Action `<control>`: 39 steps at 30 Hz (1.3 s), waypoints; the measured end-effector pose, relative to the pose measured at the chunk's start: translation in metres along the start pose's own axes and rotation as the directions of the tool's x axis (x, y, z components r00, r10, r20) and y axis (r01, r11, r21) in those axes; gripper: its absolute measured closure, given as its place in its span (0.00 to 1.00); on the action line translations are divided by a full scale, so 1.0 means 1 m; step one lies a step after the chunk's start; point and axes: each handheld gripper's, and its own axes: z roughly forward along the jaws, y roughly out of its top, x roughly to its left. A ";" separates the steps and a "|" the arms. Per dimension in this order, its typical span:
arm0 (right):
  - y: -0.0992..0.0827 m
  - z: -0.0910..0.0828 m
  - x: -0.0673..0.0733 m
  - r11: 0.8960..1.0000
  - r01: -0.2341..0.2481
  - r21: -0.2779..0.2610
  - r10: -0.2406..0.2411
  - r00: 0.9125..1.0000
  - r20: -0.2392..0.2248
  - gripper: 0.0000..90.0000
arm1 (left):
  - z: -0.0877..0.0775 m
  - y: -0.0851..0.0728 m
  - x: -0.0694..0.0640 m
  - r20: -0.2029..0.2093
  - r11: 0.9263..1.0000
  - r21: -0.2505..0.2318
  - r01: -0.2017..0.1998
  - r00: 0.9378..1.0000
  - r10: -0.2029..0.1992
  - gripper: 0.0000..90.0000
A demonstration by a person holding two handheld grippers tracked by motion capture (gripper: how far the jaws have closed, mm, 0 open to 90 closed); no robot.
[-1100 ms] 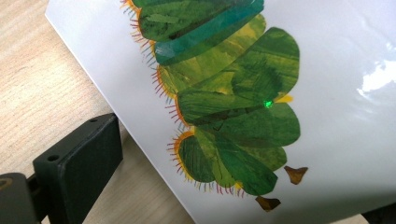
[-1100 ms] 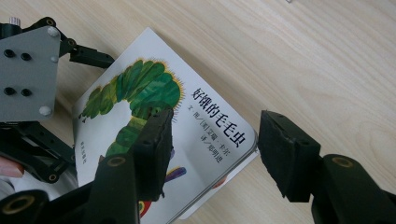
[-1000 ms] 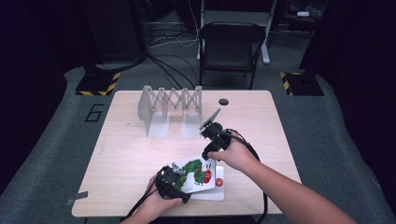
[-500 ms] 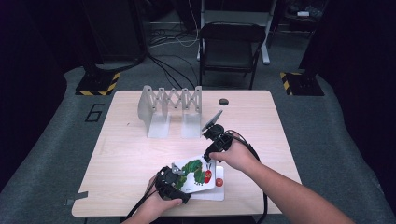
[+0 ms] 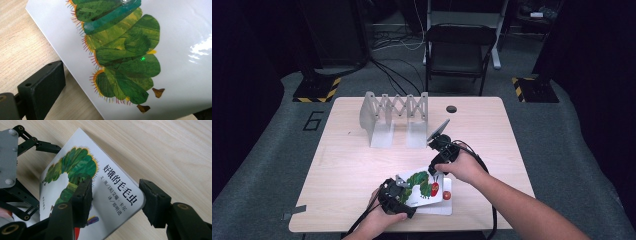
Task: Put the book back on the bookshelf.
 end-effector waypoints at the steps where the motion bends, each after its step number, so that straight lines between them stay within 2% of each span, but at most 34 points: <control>1: 0.000 0.000 0.000 1.000 0.003 0.011 -0.003 1.000 -0.001 0.50 | 0.000 0.000 0.000 0.000 1.000 0.000 -0.001 1.000 0.001 0.03; 6: 0.001 0.001 0.000 1.000 -0.018 0.013 0.018 1.000 -0.009 0.49 | 0.000 0.000 0.000 0.001 1.000 -0.001 -0.001 1.000 0.001 0.03; 7: 0.000 0.001 -0.001 1.000 -0.008 0.020 0.008 1.000 -0.009 0.49 | 0.000 0.000 0.000 0.001 1.000 -0.002 -0.001 1.000 0.001 0.03; 12: 0.001 0.001 0.000 1.000 -0.012 0.018 0.012 1.000 -0.011 0.49 | 0.000 0.000 0.000 0.001 1.000 -0.002 -0.001 1.000 0.001 0.03; 18: 0.001 0.002 0.000 1.000 0.007 0.009 -0.007 1.000 -0.017 0.48 | 0.000 0.000 0.000 0.002 1.000 -0.001 0.000 1.000 0.000 0.03; 24: 0.001 0.004 0.001 0.999 0.031 0.026 -0.030 0.999 -0.031 0.39 | 0.000 0.000 0.000 0.001 1.000 0.000 0.000 1.000 0.000 0.03; 25: 0.002 0.005 0.002 0.999 0.021 0.026 -0.020 0.999 -0.048 0.39 | 0.000 0.000 0.000 0.001 1.000 0.000 0.000 1.000 0.000 0.03; 29: 0.002 0.006 0.001 0.999 0.036 0.035 -0.035 0.999 -0.029 0.41 | 0.000 0.000 0.000 0.001 1.000 -0.001 0.000 1.000 0.000 0.03; 31: 0.003 0.007 -0.001 0.999 0.004 0.042 -0.002 0.999 -0.036 0.43 | 0.000 0.000 0.000 0.001 1.000 -0.001 -0.001 1.000 0.001 0.03; 35: 0.004 0.007 -0.004 0.998 0.010 0.061 -0.007 0.999 -0.050 0.44 | 0.000 0.000 0.000 0.001 1.000 -0.001 -0.002 1.000 0.002 0.03; 39: 0.005 0.007 -0.004 0.997 -0.008 0.076 0.012 0.999 -0.052 0.44 | 0.000 0.000 0.000 0.001 1.000 -0.003 -0.004 1.000 0.004 0.03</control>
